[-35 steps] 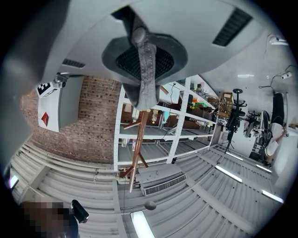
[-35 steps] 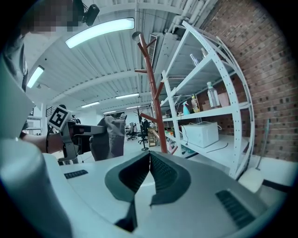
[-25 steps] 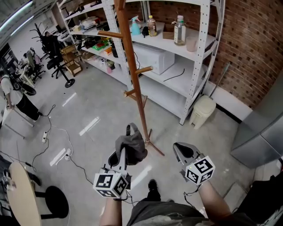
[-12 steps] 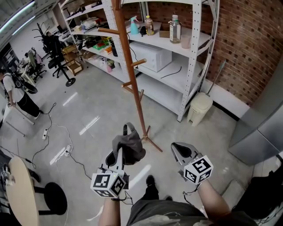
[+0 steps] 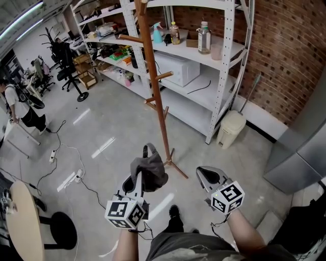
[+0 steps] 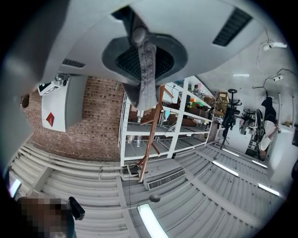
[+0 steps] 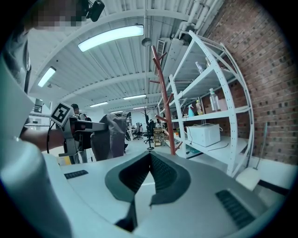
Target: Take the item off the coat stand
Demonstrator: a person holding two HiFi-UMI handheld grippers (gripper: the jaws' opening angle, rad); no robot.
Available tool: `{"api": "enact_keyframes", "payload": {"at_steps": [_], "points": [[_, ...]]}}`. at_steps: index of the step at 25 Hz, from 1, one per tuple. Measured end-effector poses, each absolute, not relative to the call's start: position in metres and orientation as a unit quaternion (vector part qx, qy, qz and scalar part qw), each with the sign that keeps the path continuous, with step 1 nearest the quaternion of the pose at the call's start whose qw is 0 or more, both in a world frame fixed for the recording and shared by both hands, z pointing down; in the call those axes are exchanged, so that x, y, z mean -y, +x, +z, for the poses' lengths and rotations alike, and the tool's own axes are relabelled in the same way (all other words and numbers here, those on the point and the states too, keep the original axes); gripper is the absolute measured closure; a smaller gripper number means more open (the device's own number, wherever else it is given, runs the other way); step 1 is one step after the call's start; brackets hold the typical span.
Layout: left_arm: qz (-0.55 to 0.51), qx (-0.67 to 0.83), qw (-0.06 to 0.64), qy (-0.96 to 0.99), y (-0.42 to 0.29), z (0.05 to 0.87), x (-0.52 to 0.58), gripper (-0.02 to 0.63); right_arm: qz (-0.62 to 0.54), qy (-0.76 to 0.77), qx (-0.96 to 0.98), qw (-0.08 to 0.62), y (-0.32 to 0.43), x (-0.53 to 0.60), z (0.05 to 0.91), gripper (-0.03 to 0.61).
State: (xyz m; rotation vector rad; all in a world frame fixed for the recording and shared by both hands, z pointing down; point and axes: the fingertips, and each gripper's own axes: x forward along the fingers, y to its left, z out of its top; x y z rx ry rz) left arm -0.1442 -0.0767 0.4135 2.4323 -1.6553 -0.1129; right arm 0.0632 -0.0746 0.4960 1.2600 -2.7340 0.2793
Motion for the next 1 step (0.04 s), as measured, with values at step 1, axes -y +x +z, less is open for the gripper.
{"api": "enact_keyframes", "payload": {"at_steps": [1], "points": [[-0.038, 0.559, 0.099, 0.822, -0.1449, 0.413, 0.077, 0.598, 0.093, 0.416, 0.903, 0.06, 0.062, 0.0742, 0.4957, 0.571]]}}
